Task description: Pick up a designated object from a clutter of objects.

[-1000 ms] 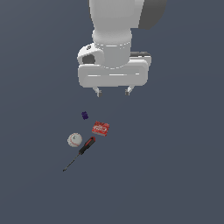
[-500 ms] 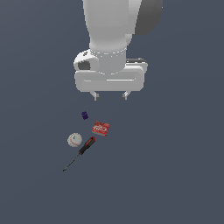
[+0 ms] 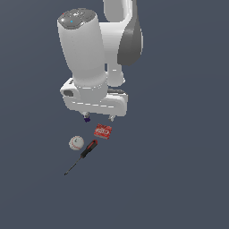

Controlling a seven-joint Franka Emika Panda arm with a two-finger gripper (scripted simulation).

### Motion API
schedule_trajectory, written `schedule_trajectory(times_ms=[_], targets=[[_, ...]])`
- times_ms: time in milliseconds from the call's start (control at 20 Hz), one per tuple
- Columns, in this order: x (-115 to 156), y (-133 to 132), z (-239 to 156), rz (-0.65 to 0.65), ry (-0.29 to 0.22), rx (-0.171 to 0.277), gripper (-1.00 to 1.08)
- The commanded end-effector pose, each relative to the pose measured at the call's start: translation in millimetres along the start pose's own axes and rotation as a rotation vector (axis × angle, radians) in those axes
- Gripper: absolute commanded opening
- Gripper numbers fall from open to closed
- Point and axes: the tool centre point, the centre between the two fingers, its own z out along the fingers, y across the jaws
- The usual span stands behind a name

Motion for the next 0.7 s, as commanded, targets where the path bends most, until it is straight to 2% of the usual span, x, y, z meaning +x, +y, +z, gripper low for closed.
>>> schedule_trajectory(times_ms=[0, 350, 650], targets=[[8, 21, 25, 0.070, -0.006, -0.002, 1.00], [22, 85, 97, 0.265, -0.018, -0.021, 1.00], [22, 123, 139, 0.375, -0.024, -0.040, 1.00]])
